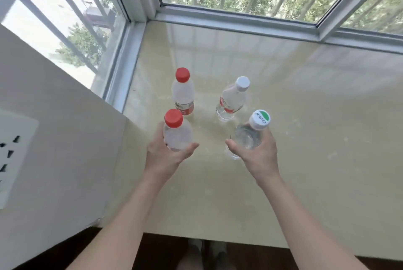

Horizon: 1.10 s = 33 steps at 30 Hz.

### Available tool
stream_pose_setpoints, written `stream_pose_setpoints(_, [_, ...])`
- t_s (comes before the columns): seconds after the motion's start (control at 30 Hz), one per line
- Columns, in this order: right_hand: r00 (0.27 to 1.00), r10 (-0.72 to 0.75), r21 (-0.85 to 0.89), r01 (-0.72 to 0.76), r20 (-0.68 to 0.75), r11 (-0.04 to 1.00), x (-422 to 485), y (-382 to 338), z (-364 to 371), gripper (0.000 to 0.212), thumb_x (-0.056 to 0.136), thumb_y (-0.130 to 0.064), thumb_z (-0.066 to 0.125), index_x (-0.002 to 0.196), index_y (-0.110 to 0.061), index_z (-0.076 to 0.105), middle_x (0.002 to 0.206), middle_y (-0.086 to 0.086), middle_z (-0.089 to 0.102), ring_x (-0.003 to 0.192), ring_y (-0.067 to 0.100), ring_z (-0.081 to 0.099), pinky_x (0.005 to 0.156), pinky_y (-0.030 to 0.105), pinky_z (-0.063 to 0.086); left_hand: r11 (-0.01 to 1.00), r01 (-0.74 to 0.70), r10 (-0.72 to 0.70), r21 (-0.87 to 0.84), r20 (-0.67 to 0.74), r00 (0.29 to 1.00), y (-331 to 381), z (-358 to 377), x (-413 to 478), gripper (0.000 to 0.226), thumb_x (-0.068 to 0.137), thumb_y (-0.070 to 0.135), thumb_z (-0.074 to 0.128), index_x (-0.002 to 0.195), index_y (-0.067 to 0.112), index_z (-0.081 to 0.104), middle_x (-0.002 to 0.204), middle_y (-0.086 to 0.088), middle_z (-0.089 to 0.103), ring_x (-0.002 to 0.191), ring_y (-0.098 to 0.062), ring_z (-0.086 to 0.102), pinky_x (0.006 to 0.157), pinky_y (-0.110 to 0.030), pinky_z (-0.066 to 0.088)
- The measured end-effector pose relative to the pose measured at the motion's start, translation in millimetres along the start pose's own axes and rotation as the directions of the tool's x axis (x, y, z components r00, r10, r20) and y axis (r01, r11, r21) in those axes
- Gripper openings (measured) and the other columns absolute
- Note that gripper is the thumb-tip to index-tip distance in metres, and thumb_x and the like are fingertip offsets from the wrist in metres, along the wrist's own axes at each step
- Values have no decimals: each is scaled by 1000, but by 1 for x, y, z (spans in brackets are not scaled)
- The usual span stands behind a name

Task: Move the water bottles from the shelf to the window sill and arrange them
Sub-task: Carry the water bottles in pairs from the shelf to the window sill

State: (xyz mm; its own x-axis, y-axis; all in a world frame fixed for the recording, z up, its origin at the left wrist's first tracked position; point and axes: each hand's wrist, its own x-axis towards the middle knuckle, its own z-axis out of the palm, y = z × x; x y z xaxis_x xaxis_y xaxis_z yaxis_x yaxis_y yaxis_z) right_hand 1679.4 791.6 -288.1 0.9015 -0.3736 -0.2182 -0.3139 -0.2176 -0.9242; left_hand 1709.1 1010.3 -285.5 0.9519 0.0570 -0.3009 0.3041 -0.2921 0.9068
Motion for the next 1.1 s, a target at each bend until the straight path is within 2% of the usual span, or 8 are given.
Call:
stream_pose_setpoints(0.13, [999, -30, -1, 30, -32, 1000, 16, 22, 15, 62, 57, -41, 89, 109, -22, 62, 101, -12, 70, 100, 10, 66, 88, 24, 51, 996, -67, 68, 63, -16, 998, -19, 9, 22, 63, 62, 28, 92, 115, 28, 57, 95, 24, 67, 91, 2, 63, 77, -12, 49])
stream_pose_setpoints(0.27, [999, -28, -12, 28, -24, 1000, 16, 43, 26, 65, 56, -48, 86, 109, -19, 63, 101, -8, 69, 98, 13, 65, 85, 20, 50, 990, -91, 94, 106, -19, 995, -36, 10, 28, 66, 62, 33, 92, 117, 31, 56, 99, 26, 65, 95, -1, 62, 80, -14, 49])
stream_pose_setpoints(0.4, [998, -42, -25, 41, -37, 999, 13, 52, 32, 61, 57, -43, 86, 106, -16, 63, 97, -6, 69, 92, 12, 64, 81, 14, 47, 990, -89, 94, 113, -42, 995, -44, 8, 28, 65, 61, 29, 92, 117, 28, 58, 98, 23, 66, 94, 4, 62, 79, -10, 47])
stream_pose_setpoints(0.5, [998, -55, -23, 54, -15, 998, 12, 56, 34, 60, 59, -37, 89, 109, -17, 63, 99, -6, 68, 94, 14, 65, 83, 17, 49, 988, -99, 104, 120, -43, 994, -49, 8, 31, 64, 61, 29, 92, 116, 22, 60, 99, 19, 67, 90, 7, 61, 76, -6, 45])
stream_pose_setpoints(0.6, [998, -68, -29, 68, -3, 997, 11, 60, 38, 62, 62, -27, 92, 114, -17, 62, 102, -8, 68, 98, 11, 64, 85, 15, 47, 986, -92, 99, 137, -45, 994, -55, 9, 33, 63, 60, 30, 93, 114, 20, 62, 100, 13, 69, 91, 5, 63, 75, -5, 44])
stream_pose_setpoints(0.83, [999, -35, -67, 34, -9, 997, 11, 73, 41, 74, 54, -46, 88, 118, -22, 59, 108, -9, 69, 105, 16, 66, 95, 41, 53, 986, -64, 73, 156, -51, 996, -77, 11, 34, 58, 58, 31, 94, 106, 15, 67, 94, 9, 72, 88, -5, 67, 75, -15, 52])
stream_pose_setpoints(1.0, [998, -40, -85, 37, -38, 996, 11, 76, 43, 73, 55, -44, 89, 118, -22, 59, 107, -10, 69, 104, 13, 65, 93, 35, 53, 990, -41, 50, 135, -62, 997, -78, 13, 32, 55, 58, 27, 94, 104, 16, 66, 91, 16, 70, 80, 10, 62, 68, -7, 46])
stream_pose_setpoints(1.1, [999, -45, -102, 43, -17, 994, 12, 74, 42, 73, 57, -37, 94, 119, -21, 58, 108, -12, 68, 105, 11, 65, 91, 24, 51, 990, -57, 58, 131, -3, 998, -74, 7, 30, 66, 58, 26, 94, 115, 21, 61, 101, 20, 67, 90, 14, 60, 74, -5, 46])
